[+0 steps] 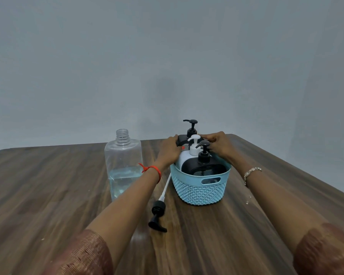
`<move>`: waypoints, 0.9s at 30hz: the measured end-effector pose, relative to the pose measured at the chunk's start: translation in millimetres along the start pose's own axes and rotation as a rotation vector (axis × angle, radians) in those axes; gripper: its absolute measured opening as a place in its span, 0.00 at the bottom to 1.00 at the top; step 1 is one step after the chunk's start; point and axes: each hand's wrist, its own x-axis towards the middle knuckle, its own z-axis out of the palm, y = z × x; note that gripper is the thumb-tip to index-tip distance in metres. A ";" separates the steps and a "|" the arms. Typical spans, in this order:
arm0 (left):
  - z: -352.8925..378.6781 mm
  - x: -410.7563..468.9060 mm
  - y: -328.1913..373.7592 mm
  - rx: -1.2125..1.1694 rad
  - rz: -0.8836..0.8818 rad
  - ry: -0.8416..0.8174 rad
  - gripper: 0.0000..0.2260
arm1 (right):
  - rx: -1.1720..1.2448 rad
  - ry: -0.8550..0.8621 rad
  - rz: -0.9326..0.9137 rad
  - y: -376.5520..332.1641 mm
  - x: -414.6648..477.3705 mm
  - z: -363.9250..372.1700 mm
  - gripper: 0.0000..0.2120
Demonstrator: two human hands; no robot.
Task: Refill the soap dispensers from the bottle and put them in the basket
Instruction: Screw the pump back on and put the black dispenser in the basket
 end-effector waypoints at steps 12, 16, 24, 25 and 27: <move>12.5 5.0 -4.6 0.336 -0.006 -0.051 0.09 | -0.318 -0.085 0.044 -4.8 -3.5 1.0 0.10; 15.7 4.2 -3.1 0.382 0.022 -0.052 0.10 | -0.447 -0.128 0.099 -7.1 -2.8 1.9 0.12; 14.3 -9.6 2.6 0.328 0.053 -0.074 0.10 | -0.626 -0.216 0.134 -15.2 -8.1 -2.3 0.15; 10.5 -13.6 5.8 0.308 0.060 -0.077 0.10 | -0.616 -0.184 0.105 -17.3 -9.6 -2.7 0.15; 1.4 -21.9 11.4 0.285 0.068 -0.079 0.10 | -0.457 -0.015 0.055 -24.1 -13.4 -4.8 0.17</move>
